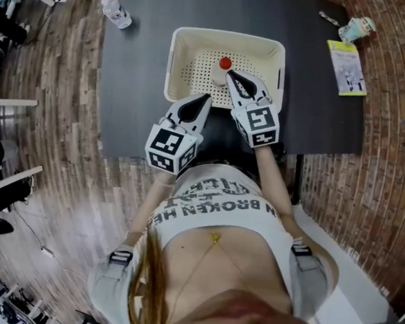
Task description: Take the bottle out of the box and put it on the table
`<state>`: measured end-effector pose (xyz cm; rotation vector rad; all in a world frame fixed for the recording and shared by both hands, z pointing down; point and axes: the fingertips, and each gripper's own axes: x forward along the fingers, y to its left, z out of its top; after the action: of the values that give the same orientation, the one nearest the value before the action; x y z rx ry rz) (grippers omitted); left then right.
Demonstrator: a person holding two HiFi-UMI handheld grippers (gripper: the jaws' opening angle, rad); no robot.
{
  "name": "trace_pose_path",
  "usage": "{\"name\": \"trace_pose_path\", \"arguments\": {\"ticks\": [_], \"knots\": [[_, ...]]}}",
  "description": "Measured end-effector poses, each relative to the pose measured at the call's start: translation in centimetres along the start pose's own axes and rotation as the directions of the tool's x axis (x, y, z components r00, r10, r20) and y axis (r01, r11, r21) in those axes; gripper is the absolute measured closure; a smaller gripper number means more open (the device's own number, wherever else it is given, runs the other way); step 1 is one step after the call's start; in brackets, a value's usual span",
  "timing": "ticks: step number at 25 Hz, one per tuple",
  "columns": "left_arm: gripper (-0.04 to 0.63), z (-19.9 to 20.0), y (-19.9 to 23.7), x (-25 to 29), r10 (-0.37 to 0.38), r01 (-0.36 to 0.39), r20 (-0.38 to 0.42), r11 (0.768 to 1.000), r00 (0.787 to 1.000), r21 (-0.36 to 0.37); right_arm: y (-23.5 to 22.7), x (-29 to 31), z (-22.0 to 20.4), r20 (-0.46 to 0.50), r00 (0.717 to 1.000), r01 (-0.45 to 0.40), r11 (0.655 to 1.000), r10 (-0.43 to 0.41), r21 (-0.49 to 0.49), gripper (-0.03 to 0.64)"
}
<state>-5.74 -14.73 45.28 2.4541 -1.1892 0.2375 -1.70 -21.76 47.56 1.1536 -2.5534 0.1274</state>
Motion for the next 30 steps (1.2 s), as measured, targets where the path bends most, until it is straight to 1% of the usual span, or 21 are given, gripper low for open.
{"name": "trace_pose_path", "arguments": {"ticks": [4,5,6,7,11,17,30], "knots": [[0.595,-0.1,0.4,-0.1,0.007,-0.007,0.001,1.0,1.0,-0.006,-0.3,0.1,0.6,0.04,0.999,0.018,1.0,-0.019,0.012,0.597],[0.595,0.0,0.5,-0.1,0.008,-0.008,0.001,1.0,1.0,-0.007,-0.4,0.3,0.7,0.042,0.999,0.018,1.0,-0.018,0.018,0.564],[0.595,0.0,0.6,-0.1,0.009,-0.009,0.001,1.0,1.0,-0.008,-0.4,0.5,0.7,0.039,0.999,0.014,1.0,-0.015,0.023,0.517],[0.595,0.0,0.6,0.0,0.01,-0.01,0.0,1.0,1.0,-0.008,-0.4,0.8,0.6,0.032,0.999,0.009,1.0,-0.01,0.028,0.495],[0.595,-0.1,0.8,0.1,0.011,-0.011,-0.004,1.0,1.0,-0.01,-0.7,2.1,0.2,0.005,1.0,0.001,0.999,-0.002,0.043,0.459],[0.595,-0.5,1.2,-0.1,0.022,-0.022,-0.014,1.0,1.0,-0.019,-0.6,3.5,-0.4,-0.025,1.0,-0.012,0.999,0.013,0.049,0.454],[0.595,-0.7,1.4,0.0,0.017,-0.017,-0.022,1.0,1.0,-0.02,-0.6,3.9,-0.4,0.002,1.0,-0.02,0.999,0.02,0.041,0.465]]}}
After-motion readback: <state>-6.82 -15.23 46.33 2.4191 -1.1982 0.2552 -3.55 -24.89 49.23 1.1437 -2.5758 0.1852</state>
